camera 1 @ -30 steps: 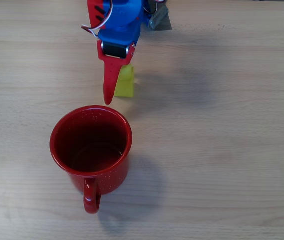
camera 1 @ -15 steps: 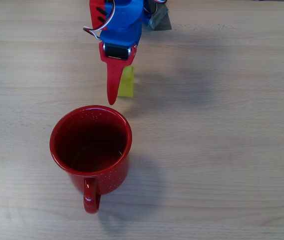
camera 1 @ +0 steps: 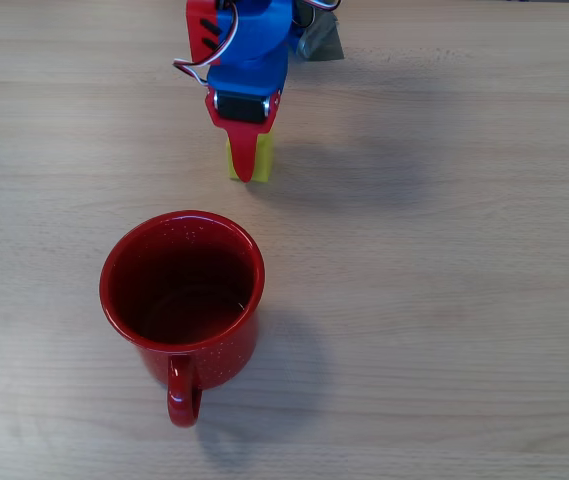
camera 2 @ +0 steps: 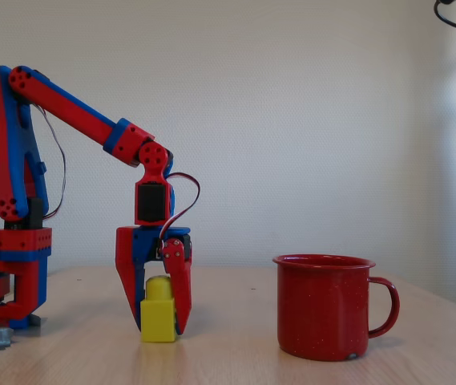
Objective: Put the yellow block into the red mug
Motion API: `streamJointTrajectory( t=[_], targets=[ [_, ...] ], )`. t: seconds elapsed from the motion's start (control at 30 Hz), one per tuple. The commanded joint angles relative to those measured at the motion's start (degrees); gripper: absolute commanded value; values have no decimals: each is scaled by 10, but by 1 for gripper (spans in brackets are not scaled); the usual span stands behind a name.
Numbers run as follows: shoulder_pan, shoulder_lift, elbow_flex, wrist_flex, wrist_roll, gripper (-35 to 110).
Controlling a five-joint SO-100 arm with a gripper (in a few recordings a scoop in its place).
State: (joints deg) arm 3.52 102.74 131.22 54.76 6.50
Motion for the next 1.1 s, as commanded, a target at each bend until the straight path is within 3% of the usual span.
streamJointTrajectory(
  t=[0.0, 0.5, 1.07],
  targets=[
    [4, 33, -10, 2, -6, 0],
    [8, 106, -135, 217, -32, 0],
    [4, 35, -525, 446, -59, 0]
  ],
)
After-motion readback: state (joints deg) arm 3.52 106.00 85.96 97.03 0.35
